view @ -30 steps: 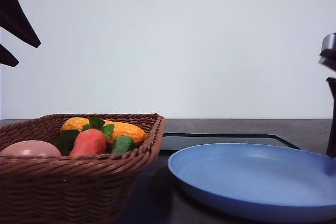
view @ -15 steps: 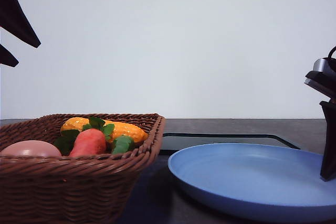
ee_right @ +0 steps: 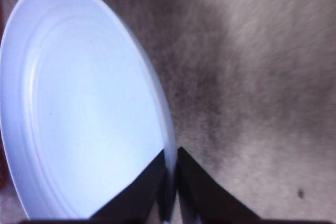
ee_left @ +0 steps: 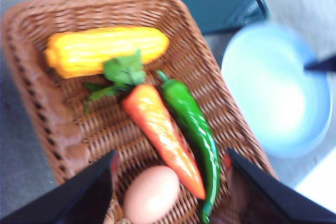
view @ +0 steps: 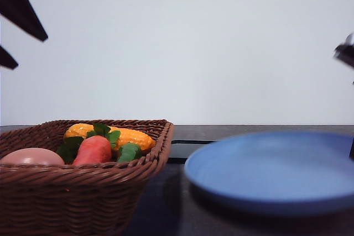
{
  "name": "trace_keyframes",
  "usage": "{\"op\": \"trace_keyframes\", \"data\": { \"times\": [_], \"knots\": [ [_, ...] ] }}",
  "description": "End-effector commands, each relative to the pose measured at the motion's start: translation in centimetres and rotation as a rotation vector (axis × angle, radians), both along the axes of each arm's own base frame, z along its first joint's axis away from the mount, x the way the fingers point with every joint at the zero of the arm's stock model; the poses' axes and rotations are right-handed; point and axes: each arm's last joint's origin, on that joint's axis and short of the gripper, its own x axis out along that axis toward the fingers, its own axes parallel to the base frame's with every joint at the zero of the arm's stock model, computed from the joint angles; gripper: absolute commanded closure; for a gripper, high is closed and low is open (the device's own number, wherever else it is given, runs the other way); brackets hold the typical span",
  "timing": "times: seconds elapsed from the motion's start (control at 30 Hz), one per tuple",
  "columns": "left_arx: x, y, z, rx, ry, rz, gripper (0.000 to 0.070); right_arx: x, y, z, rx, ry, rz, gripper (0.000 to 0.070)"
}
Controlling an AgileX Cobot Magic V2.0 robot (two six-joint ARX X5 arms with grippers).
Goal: Transfer egg from basket to plate and serve
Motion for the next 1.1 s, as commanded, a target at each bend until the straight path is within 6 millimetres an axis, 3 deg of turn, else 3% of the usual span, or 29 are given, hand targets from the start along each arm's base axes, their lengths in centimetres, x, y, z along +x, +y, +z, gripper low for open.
{"op": "trace_keyframes", "data": {
  "times": [0.0, 0.27, 0.63, 0.83, 1.07],
  "knots": [
    [0.0, -0.5, 0.9, 0.068, -0.054, -0.083, 0.0276, -0.2, -0.3, 0.7, 0.012, -0.030, -0.026, 0.0700],
    [-0.2, -3.4, 1.2, 0.327, -0.075, -0.337, 0.0277, -2.0, -2.0, 3.6, 0.028, -0.192, -0.133, 0.0700],
    [2.0, -8.1, -3.9, 0.580, 0.044, -0.560, 0.0278, -3.1, -2.2, 4.9, 0.033, -0.282, -0.150, 0.0700],
    [3.4, -9.2, -6.9, 0.627, 0.154, -0.587, 0.0278, -3.1, -2.2, 5.0, 0.038, -0.291, -0.139, 0.0700],
    [4.5, -10.0, -8.6, 0.632, 0.171, -0.587, 0.0279, -3.1, -2.2, 5.0, 0.039, -0.292, -0.138, 0.0700]
  ]
}}
